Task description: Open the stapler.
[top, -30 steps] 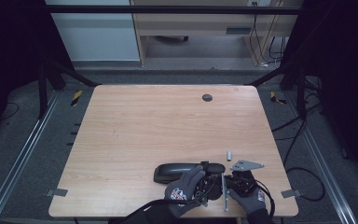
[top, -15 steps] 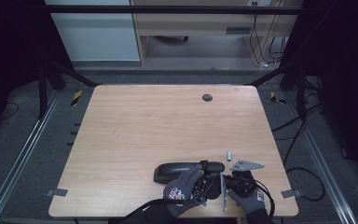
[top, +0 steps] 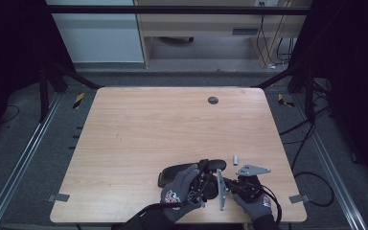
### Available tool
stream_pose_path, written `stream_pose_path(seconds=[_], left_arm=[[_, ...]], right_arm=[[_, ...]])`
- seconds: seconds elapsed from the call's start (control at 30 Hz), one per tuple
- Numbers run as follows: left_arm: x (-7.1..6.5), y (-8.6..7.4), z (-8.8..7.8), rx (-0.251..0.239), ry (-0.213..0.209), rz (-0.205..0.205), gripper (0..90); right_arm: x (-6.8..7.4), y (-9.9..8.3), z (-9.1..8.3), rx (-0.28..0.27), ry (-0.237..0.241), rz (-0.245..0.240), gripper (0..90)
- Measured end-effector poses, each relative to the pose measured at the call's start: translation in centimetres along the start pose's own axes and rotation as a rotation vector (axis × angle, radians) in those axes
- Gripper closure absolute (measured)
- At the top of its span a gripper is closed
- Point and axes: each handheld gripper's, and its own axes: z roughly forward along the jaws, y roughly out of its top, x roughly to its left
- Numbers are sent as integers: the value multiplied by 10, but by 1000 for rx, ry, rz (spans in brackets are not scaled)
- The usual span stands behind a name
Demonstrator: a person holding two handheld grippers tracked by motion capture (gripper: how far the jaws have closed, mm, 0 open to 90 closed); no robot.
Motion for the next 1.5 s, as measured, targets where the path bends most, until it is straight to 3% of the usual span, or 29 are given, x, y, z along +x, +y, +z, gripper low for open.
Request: stream_pose_path(seconds=[0.47,0.77,1.0,1.5], left_arm=[[31,-14,-21,-47,5,-149,583],[45,-23,-32,-52,5,-206,588],[56,-31,-39,-66,5,-275,590],[68,-43,-47,-75,0,-355,591]], right_arm=[[3,1,0,7,-20,-7,900],[4,1,0,10,-24,0,900],[4,1,0,10,-25,-1,900],[4,1,0,15,-23,10,900]])
